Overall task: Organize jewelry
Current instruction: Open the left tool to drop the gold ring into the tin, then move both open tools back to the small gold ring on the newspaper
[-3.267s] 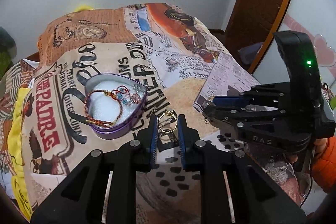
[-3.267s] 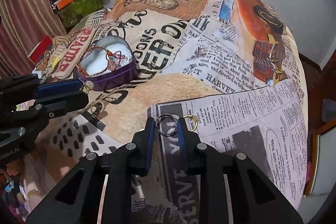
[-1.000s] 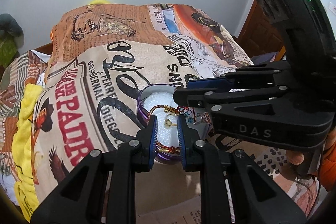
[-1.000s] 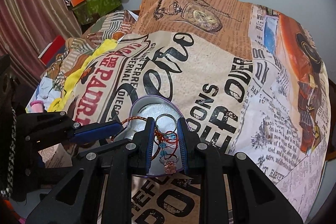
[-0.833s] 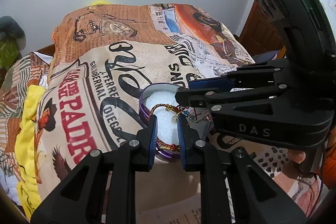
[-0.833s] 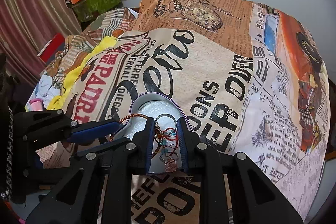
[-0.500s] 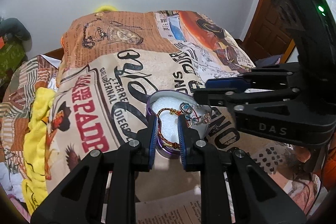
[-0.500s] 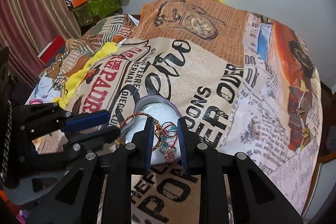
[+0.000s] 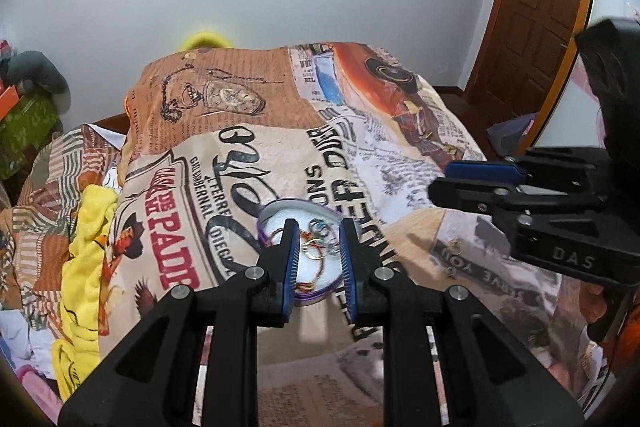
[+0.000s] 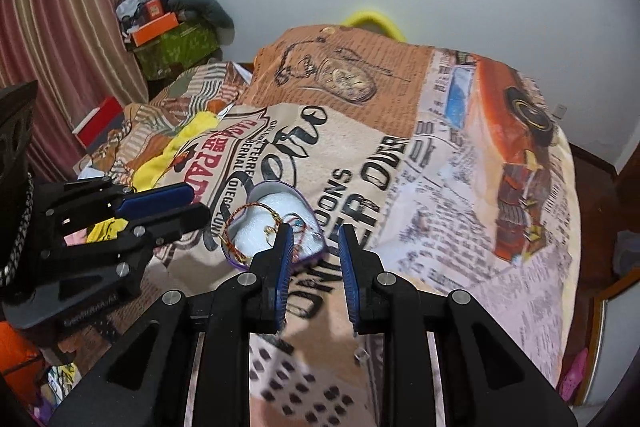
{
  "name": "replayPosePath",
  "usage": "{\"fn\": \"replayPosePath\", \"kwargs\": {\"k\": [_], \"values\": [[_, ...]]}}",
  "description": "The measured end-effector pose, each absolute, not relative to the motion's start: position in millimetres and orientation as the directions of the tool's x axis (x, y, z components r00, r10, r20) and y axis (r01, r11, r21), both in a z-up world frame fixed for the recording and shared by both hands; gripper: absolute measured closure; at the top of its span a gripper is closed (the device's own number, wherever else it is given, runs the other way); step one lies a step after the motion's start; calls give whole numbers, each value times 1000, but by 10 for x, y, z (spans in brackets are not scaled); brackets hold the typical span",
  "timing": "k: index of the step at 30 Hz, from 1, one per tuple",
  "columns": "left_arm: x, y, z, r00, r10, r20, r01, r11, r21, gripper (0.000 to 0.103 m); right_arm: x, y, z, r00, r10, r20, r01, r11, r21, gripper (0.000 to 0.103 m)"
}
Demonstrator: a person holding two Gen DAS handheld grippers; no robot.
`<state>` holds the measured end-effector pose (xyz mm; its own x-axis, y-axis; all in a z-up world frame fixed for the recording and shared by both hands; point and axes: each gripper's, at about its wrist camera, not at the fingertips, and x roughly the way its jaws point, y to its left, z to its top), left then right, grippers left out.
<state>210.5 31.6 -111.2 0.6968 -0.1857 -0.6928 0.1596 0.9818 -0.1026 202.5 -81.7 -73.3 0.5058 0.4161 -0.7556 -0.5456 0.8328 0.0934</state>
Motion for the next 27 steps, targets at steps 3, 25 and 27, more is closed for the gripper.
{"fn": "replayPosePath", "kwargs": {"k": [3, 25, 27], "values": [[2117, 221, -1100, 687, -204, -698, 166, 978, -123, 84, 1970, -969, -700, 524, 409, -747, -529, 844, 91, 82], [2285, -831, -1720, 480, -316, -818, 329, 930, -166, 80, 1946, -1942, -1080, 523, 337, -783, -381, 914, 139, 62], [2275, -904, -1762, 474, -310, -824, 349, 926, -148, 80, 1944, -1960, -1134, 513, 340, -788, -380, 913, 146, 62]]}}
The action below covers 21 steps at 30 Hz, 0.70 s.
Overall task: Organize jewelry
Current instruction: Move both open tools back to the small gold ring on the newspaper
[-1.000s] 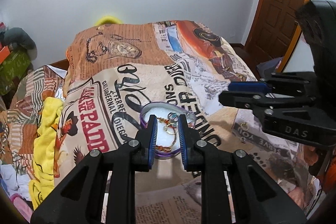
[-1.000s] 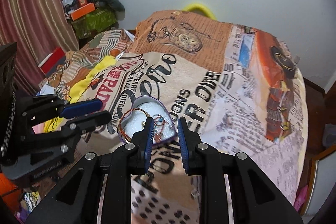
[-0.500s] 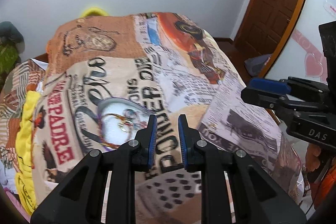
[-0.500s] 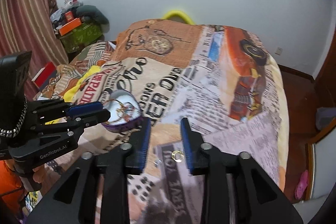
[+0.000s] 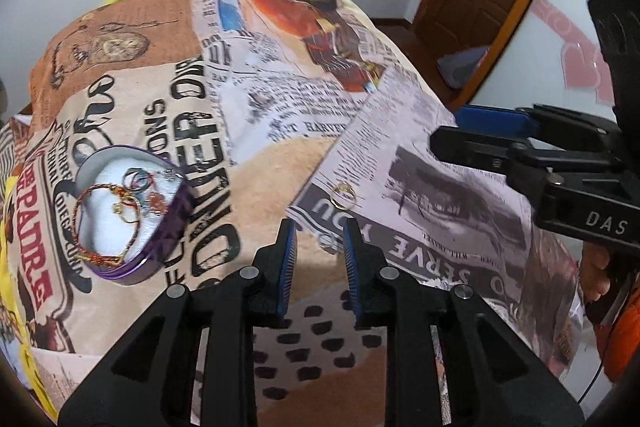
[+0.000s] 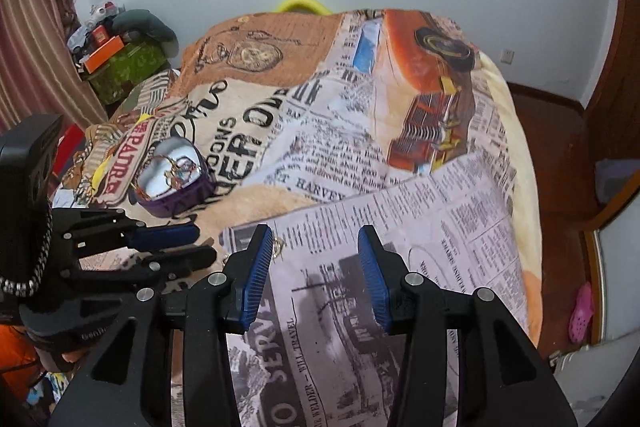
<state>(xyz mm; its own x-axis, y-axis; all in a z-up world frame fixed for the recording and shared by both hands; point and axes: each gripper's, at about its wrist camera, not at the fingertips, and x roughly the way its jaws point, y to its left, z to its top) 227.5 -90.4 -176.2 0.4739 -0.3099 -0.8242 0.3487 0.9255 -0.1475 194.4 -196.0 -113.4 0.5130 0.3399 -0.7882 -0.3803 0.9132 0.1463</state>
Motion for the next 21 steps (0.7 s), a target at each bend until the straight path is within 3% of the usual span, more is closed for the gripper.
{"fn": "replayPosePath", "kwargs": {"k": [9, 15, 21], "values": [[2335, -967, -1918, 413, -318, -853, 371, 915, -161, 81, 1977, -1954, -1352, 475, 353, -806, -389, 906, 167, 62], [2391, -934, -1968, 399, -316, -861, 356, 918, -173, 101, 1981, -1942, -1431, 454, 361, -815, -395, 901, 179, 62], [2391, -839, -1957, 407, -343, -847, 334, 919, -211, 103, 1990, -1844, -1496, 435, 369, -821, -416, 891, 180, 62]]}}
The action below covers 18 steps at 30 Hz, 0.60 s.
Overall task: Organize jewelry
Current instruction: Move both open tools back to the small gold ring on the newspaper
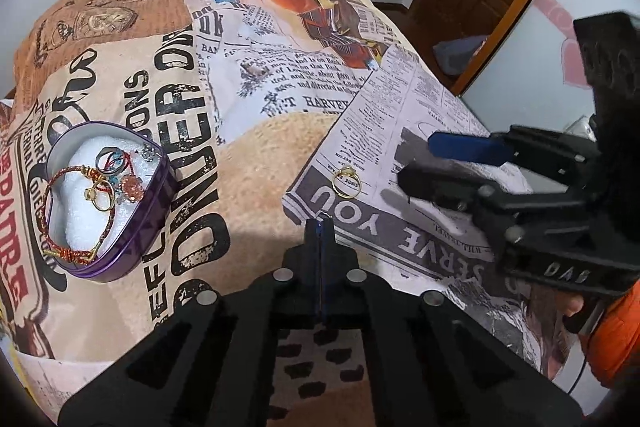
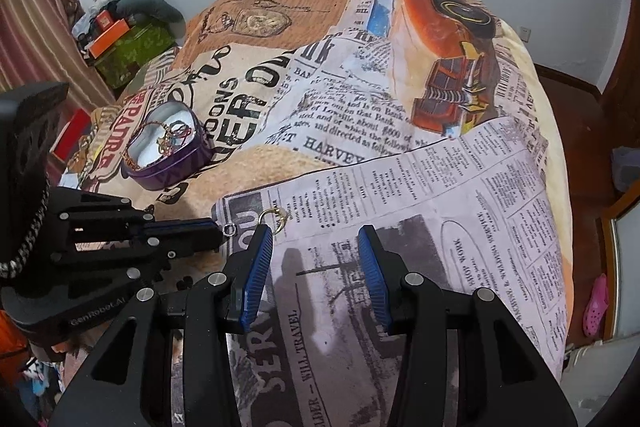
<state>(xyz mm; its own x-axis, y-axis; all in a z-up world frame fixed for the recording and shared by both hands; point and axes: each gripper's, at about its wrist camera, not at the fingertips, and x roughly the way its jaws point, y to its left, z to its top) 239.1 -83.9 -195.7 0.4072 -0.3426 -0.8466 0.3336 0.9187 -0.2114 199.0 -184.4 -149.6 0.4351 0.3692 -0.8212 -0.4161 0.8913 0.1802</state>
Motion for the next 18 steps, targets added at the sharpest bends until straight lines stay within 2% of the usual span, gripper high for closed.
{"fn": "replayPosePath", "kwargs": {"k": [9, 15, 17, 18], "values": [[2285, -635, -1814, 484, -299, -822, 303, 939, -163, 102, 2058, -1626, -1616, 406, 358, -841, -467, 872, 146, 62], [2327, -520, -1829, 476, -295, -828, 281, 944, -174, 92, 2128, -1476, -1689, 389, 365, -846, -494, 857, 143, 62], [2332, -531, -1840, 473, -297, -829, 288, 942, -173, 88, 2149, -1470, -1699, 388, 373, -843, -496, 855, 150, 65], [2327, -544, -1839, 474, -296, -829, 293, 941, -169, 86, 2152, -1465, -1704, 386, 377, -842, -499, 853, 153, 71]]}}
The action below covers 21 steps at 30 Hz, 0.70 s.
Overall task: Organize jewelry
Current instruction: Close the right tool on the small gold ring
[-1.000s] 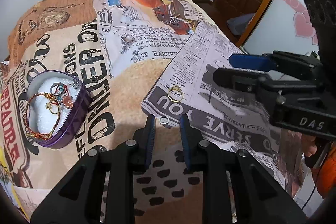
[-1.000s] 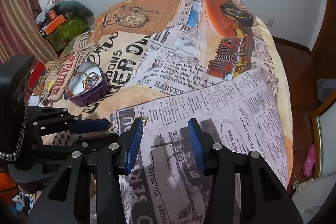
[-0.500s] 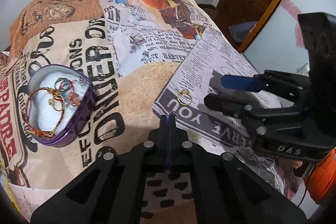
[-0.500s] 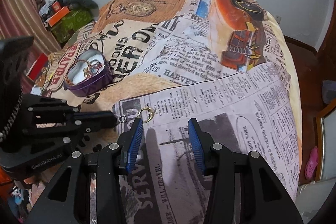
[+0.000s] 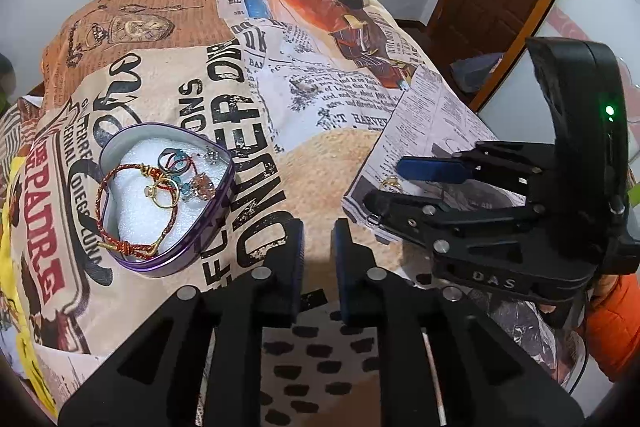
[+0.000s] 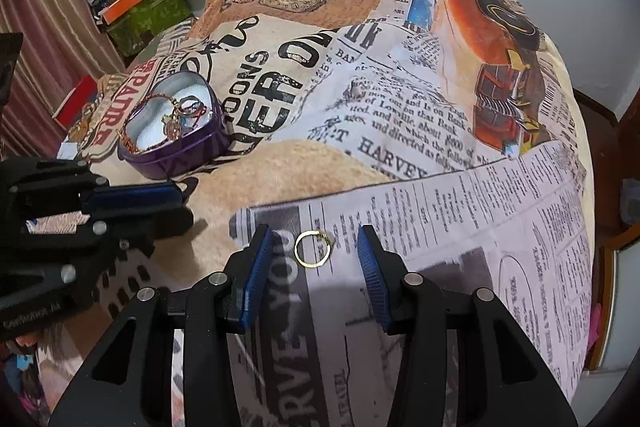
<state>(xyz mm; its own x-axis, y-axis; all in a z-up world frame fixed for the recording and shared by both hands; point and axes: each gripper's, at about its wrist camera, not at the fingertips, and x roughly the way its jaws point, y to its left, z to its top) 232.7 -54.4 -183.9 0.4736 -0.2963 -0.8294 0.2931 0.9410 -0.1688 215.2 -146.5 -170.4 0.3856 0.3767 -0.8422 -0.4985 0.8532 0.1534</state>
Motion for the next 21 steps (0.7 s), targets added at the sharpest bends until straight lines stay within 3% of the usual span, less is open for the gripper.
{"fn": "replayPosePath", "kwargs": {"k": [2, 21], "values": [[2321, -584, -1839, 474, -293, -830, 308, 938, -156, 82, 2145, -1466, -1708, 371, 397, -840, -509, 843, 174, 86], [2461, -1109, -1898, 405, -280, -870, 413, 905, -99, 76, 2045, -1946, -1538, 454, 406, -793, -415, 884, 215, 86]]}}
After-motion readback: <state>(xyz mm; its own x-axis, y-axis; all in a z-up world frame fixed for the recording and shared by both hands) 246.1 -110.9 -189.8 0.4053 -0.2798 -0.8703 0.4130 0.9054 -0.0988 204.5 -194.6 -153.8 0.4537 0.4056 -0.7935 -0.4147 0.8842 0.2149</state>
